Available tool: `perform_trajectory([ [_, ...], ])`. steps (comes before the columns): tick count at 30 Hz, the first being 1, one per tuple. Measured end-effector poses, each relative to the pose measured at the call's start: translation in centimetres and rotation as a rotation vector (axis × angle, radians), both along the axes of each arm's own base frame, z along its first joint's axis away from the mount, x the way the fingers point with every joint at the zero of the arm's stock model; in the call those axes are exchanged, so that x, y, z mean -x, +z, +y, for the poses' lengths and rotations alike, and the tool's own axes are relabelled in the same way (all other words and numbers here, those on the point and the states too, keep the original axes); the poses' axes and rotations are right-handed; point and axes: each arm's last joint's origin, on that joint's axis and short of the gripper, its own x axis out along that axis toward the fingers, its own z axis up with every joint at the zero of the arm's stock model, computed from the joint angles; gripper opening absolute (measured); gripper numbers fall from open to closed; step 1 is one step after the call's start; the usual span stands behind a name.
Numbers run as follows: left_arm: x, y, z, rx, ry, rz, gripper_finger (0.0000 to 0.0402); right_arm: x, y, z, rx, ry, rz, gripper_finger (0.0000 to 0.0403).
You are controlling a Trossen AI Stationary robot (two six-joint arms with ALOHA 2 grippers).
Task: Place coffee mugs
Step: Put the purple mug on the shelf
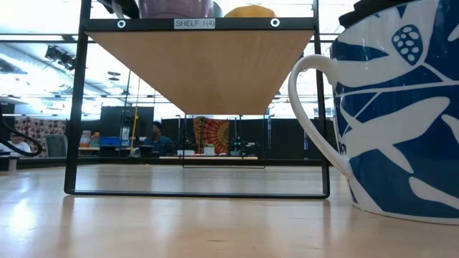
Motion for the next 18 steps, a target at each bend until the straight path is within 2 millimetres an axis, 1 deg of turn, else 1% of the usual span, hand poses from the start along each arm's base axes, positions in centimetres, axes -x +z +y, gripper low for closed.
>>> perform_trajectory([
  [4, 0.0, 0.0, 0.0, 0.001, 0.012, 0.001, 0.0169, 0.0, 0.0, 0.0, 0.000, -0.001, 0.000, 0.0133],
  [6, 0.0, 0.0, 0.0, 0.000, 0.012, 0.001, 0.0195, 0.0, 0.0, 0.0, 0.000, -0.001, 0.000, 0.0133],
  [8, 0.0, 0.0, 0.0, 0.000, 0.013, 0.001, 0.0211, 0.0, 0.0, 0.0, 0.000, -0.001, 0.000, 0.0133],
  [10, 0.1, 0.0, -0.1, 0.001, 0.010, 0.001, 0.0218, 0.0, 0.0, 0.0, -0.002, -0.007, 0.001, 0.0133],
  [14, 0.8, 0.4, -0.1, 0.003, 0.001, -0.006, 0.0219, -0.1, -0.3, 0.0, -0.047, -0.032, 0.031, 0.0133],
  [18, 2.1, 0.9, -0.1, -0.038, 0.012, -0.008, 0.0211, 0.1, -0.4, 0.4, -0.081, -0.039, 0.056, 0.0133],
])
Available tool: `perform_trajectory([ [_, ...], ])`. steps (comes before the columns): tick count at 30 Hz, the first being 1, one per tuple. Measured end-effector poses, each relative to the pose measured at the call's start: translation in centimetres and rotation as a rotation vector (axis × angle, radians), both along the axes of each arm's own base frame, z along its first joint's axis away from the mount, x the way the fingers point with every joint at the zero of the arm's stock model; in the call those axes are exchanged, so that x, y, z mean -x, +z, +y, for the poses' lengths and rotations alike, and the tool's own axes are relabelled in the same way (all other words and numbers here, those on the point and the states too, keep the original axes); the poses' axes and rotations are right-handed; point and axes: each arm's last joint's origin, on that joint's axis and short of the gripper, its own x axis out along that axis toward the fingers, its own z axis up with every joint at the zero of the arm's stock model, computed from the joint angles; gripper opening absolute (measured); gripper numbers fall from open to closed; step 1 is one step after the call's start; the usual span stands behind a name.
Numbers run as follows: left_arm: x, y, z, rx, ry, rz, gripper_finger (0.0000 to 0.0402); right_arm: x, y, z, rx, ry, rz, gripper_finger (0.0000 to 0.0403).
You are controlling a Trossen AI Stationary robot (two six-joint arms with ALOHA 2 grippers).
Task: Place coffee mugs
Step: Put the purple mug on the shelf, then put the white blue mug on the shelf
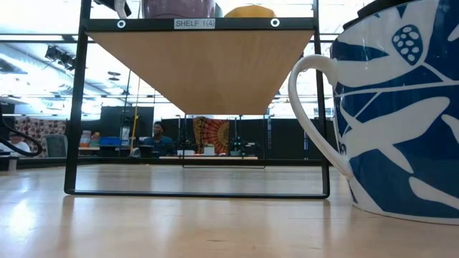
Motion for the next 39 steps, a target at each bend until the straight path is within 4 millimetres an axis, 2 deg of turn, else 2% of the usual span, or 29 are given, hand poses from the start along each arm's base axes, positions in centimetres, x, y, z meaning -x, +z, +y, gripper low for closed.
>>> perform_trajectory([
  [6, 1.8, -0.8, -0.4, -0.120, 0.016, -0.038, 0.0198, -0.1, 1.0, 1.1, 0.054, -0.071, 0.080, 0.0133],
  [10, 2.7, -1.2, 0.6, -0.145, -0.020, -0.039, 0.0186, -0.4, 2.0, 1.9, 0.044, -0.102, 0.127, 0.0133],
  [15, 4.0, -0.6, 2.0, -0.109, -0.100, -0.103, 0.0170, -1.0, 2.3, 2.9, -0.020, -0.138, 0.198, 0.0133],
  [19, 5.4, -0.8, 2.9, -0.037, -0.158, -0.184, 0.0161, -1.5, 2.0, 4.2, -0.038, -0.157, 0.262, 0.0133],
  [27, 8.0, -3.5, 4.6, 0.053, -0.170, -0.380, 0.0155, -2.8, 1.7, 7.4, 0.007, -0.223, 0.396, 0.0133],
  [31, 8.5, -5.2, 4.9, 0.094, -0.170, -0.494, 0.0155, -4.0, 2.1, 8.4, -0.013, -0.274, 0.504, 0.0133],
  [39, 8.9, -8.7, 5.0, 0.120, -0.203, -0.562, 0.0155, -6.5, 3.5, 11.9, -0.005, -0.259, 0.585, 0.0133],
])
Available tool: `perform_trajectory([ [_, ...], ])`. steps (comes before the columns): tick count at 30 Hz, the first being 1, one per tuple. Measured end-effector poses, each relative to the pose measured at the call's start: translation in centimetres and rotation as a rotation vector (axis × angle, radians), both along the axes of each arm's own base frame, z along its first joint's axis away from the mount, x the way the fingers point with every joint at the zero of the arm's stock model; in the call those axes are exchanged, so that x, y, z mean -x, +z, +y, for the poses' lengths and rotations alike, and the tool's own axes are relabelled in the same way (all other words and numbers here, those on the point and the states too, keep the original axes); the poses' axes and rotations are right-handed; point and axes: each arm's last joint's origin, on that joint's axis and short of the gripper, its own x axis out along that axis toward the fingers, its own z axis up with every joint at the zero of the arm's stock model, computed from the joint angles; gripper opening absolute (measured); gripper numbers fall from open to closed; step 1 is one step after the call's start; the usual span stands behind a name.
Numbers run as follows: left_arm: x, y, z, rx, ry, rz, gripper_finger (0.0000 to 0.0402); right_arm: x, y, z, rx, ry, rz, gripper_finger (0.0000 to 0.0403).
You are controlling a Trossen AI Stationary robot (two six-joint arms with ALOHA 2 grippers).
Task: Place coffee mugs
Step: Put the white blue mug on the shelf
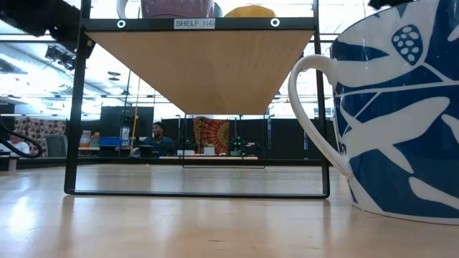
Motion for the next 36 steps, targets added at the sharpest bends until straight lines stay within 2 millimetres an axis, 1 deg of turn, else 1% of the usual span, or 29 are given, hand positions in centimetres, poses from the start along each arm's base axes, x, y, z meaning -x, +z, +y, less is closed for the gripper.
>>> perform_trajectory([
  [2, 0.2, -0.5, 0.1, 0.000, -0.003, -0.009, 0.0155, -0.3, 0.4, 0.9, -0.002, -0.015, -0.001, 0.0133],
  [5, 0.4, -0.8, 0.2, 0.015, -0.003, -0.035, 0.0155, -0.5, 0.6, 1.9, 0.005, -0.037, 0.005, 0.0133],
  [10, 0.4, -1.0, 0.2, 0.047, 0.004, -0.047, 0.0155, -1.2, 0.7, 3.6, -0.037, -0.049, -0.001, 0.0133],
  [14, 0.4, -1.0, 0.3, 0.103, 0.048, -0.037, 0.0155, -2.1, -0.2, 5.1, -0.035, -0.025, 0.033, 0.0136],
  [18, 0.5, -1.0, 0.4, 0.174, 0.075, -0.034, 0.0155, -3.2, -1.7, 6.4, -0.032, 0.018, 0.102, 0.0136],
  [21, 0.5, -1.0, 0.4, 0.210, 0.083, -0.027, 0.0155, -3.8, -2.4, 6.6, -0.026, 0.012, 0.152, 0.0137],
  [25, 0.5, -1.1, 0.4, 0.231, 0.089, -0.021, 0.0155, -4.1, -2.1, 6.3, -0.046, -0.048, 0.215, 0.0137],
  [27, 0.5, -1.1, 0.4, 0.235, 0.091, -0.018, 0.0155, -4.2, -1.8, 6.4, -0.049, -0.044, 0.212, 0.0137],
  [32, 0.5, -1.4, 0.4, 0.230, 0.098, 0.012, 0.0155, -4.0, -1.3, 7.5, -0.051, 0.035, 0.151, 0.0137],
  [36, 0.6, -1.6, 0.5, 0.223, 0.101, 0.031, 0.0155, -4.4, -2.3, 7.8, -0.040, 0.035, 0.172, 0.0137],
])
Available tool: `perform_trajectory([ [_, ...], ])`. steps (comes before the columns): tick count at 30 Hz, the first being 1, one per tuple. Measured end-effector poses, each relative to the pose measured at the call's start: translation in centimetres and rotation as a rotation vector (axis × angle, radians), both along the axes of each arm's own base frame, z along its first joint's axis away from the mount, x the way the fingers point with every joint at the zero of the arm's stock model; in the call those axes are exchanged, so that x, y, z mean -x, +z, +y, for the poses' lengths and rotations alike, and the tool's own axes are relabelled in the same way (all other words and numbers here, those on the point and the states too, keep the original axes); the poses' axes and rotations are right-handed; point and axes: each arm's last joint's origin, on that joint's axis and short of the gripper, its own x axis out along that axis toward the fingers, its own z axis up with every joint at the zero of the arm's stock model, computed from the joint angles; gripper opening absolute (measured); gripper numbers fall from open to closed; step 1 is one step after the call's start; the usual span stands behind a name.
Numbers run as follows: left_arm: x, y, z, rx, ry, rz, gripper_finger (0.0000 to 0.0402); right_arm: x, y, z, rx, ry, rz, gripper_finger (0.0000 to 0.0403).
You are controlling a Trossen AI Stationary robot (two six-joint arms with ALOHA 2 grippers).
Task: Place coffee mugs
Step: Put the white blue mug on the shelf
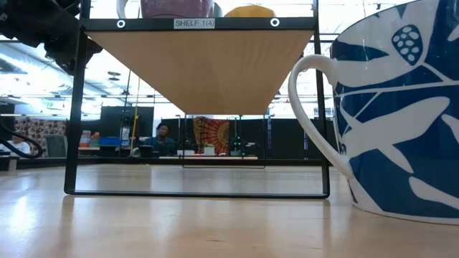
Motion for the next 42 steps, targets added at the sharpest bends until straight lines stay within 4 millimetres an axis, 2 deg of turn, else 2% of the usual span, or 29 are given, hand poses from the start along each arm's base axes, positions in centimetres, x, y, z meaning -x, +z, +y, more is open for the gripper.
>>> perform_trajectory([
  [7, 0.0, -0.1, 0.0, -0.009, 0.000, 0.013, 0.0155, -0.5, -2.6, 0.7, 0.052, 0.074, 0.080, 0.0137],
  [17, 0.0, -0.2, 0.0, -0.009, 0.000, 0.015, 0.0155, 1.0, -3.1, -0.5, 0.168, 0.061, 0.246, 0.0127],
  [24, 0.0, -0.2, 0.0, -0.009, 0.000, 0.015, 0.0155, 1.1, -3.1, -0.9, 0.203, 0.097, 0.279, 0.0126],
  [35, 0.0, -0.2, 0.0, -0.006, -0.010, 0.017, 0.0155, 1.7, -3.1, -3.1, 0.272, -0.085, 0.428, 0.0126],
  [42, 0.1, -0.2, 0.0, -0.005, -0.017, 0.019, 0.0155, 1.4, -3.1, -4.1, 0.300, -0.129, 0.447, 0.0126],
])
